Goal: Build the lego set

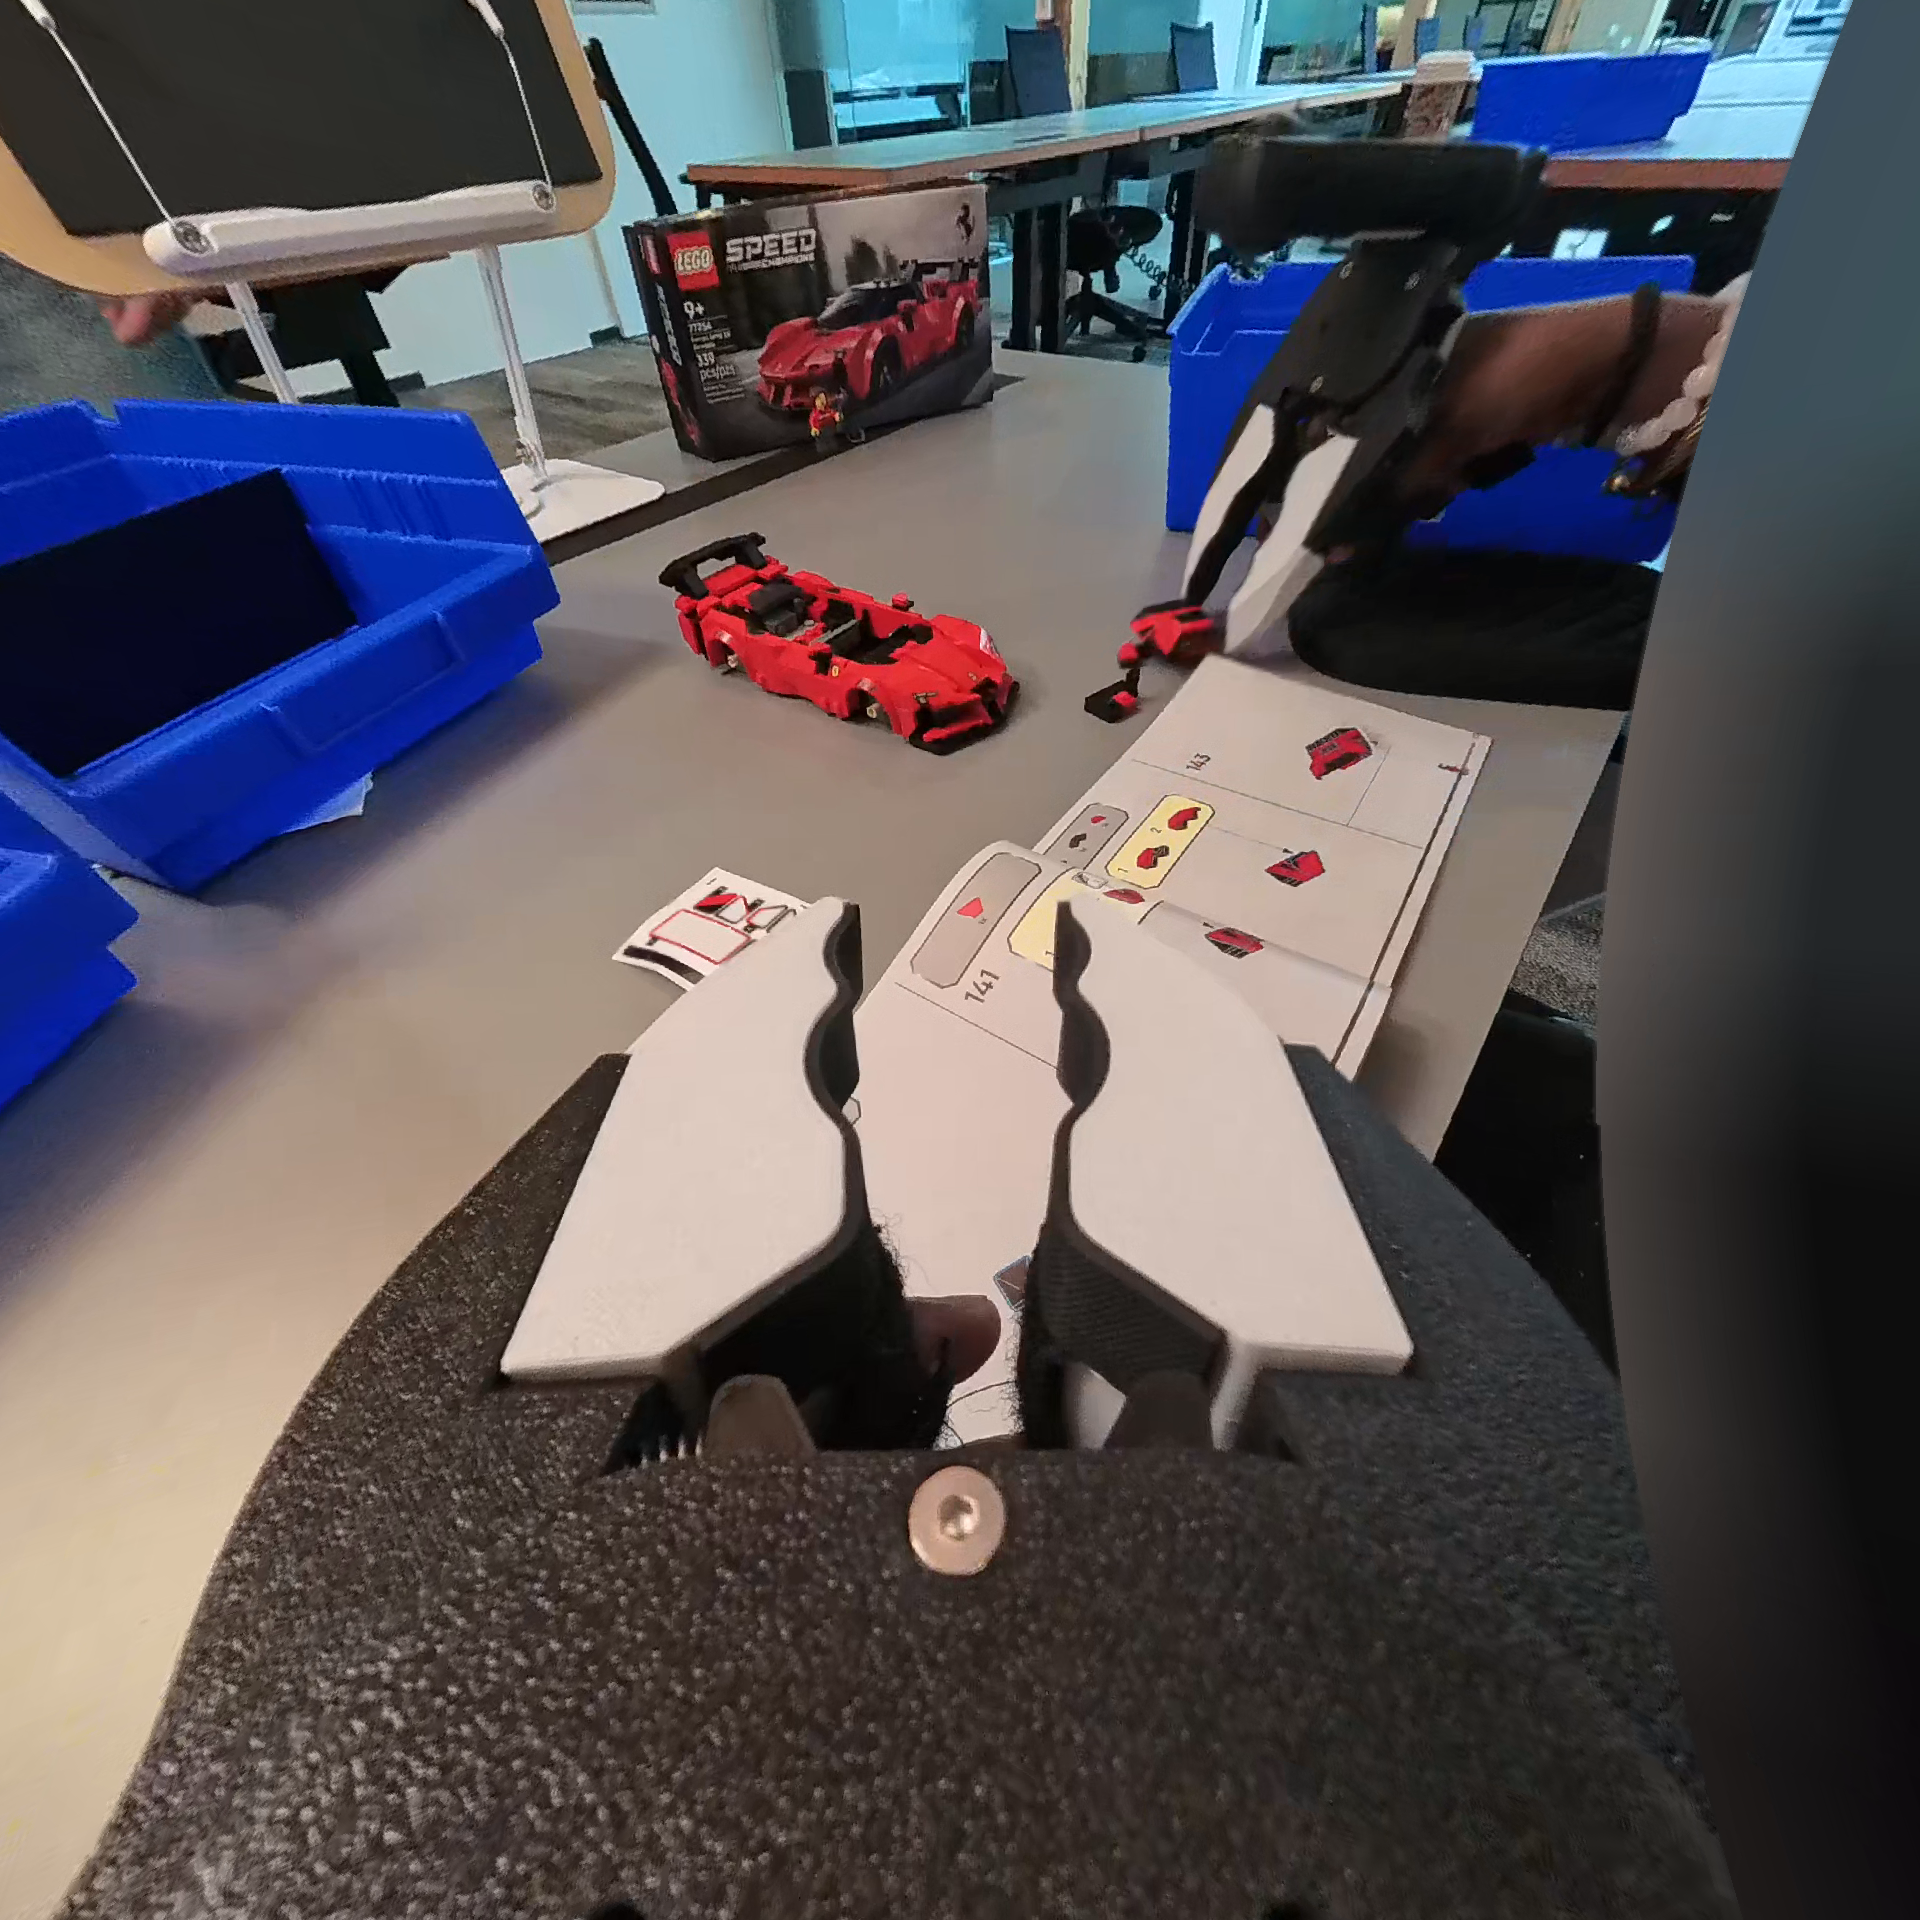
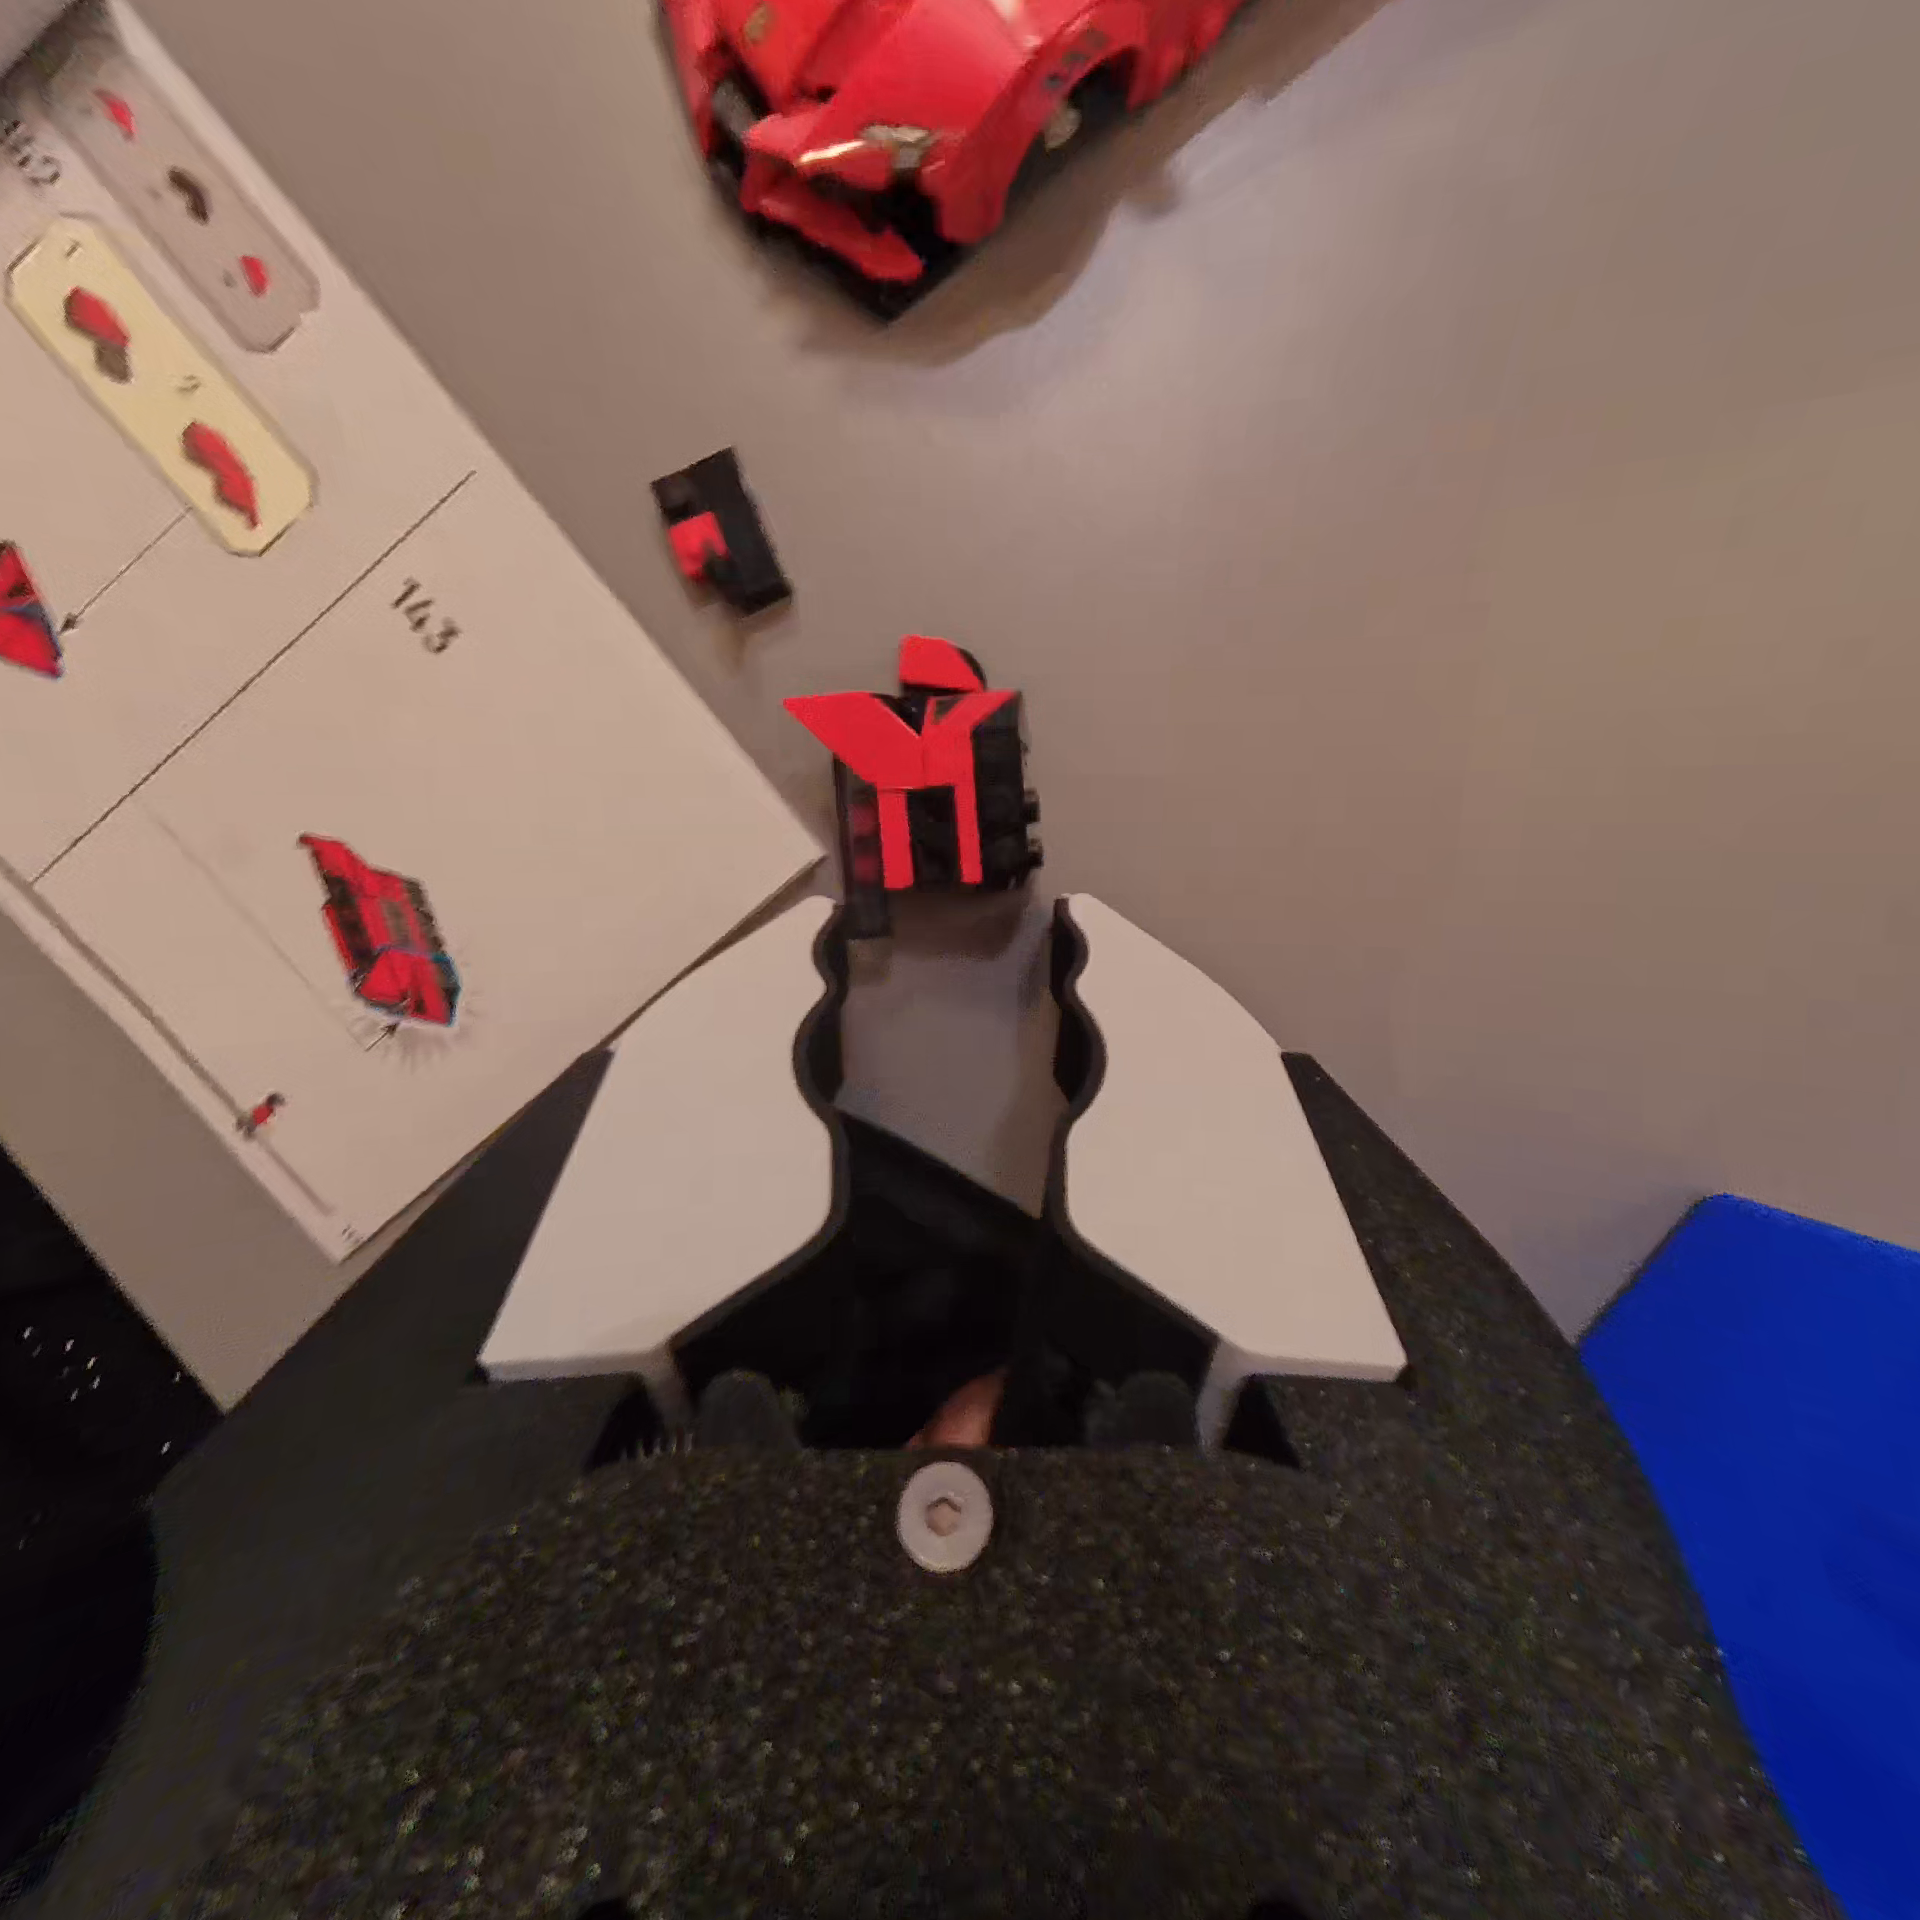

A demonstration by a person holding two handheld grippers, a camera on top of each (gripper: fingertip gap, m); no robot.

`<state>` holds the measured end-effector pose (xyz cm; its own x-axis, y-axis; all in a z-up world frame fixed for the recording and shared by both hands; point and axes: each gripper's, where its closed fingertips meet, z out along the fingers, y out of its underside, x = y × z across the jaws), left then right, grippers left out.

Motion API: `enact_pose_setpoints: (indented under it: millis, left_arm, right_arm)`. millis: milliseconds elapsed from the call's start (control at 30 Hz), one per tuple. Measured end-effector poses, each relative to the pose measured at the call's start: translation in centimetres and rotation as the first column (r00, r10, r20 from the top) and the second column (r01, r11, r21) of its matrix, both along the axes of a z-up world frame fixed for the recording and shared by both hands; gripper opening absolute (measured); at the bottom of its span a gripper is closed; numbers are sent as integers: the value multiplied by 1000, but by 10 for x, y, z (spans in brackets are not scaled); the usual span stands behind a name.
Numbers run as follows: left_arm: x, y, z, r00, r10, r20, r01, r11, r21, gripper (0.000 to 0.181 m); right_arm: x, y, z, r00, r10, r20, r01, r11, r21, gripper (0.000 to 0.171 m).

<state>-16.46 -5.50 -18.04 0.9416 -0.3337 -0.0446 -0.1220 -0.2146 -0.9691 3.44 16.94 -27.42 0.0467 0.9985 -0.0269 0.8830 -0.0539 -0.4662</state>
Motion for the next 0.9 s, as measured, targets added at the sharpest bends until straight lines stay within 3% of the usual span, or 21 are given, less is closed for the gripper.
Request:
enact_pose_setpoints:
  millis: [100, 200, 400, 533, 567, 733, 900]
  left_arm:
    - [-1, 0, 2, 1000, 1, 9, -1, 1000, 11, 36]
    - [-4, -1, 0, 1000, 17, -2, -17, 1000, 1, 36]
    - [-12, -2, -3, 999, 32, 5, -32, 999, 6, 36]
    - [-11, -1, -7, 1000, 24, 19, -24, 1000, 0, 35]
    - [-11, -2, -7, 1000, 22, 16, -22, 1000, -2, 35]
    - [-12, -2, -9, 1000, 24, 17, -24, 1000, -1, 35]
    - [-12, -1, -8, 999, 17, 45, -17, 1000, 8, 35]
  right_arm:
    - [-10, 9, 1, 997, -51, -59, 49, 998, -43, 34]
    - [-11, 15, -1, 998, -58, -33, 57, 998, -27, 43]
    - [-21, 13, 11, 993, 96, -69, -92, 994, 62, 56]
    - [-25, 15, 1, 983, 185, -6, -184, 978, 97, 46]
    - [-24, 16, -1, 982, 187, 10, -187, 976, 109, 40]
    - [-19, 22, 0, 987, 162, 5, -162, 980, 115, 38]
    - [-24, 8, 24, 964, 133, -232, -148, 988, -49, 38]
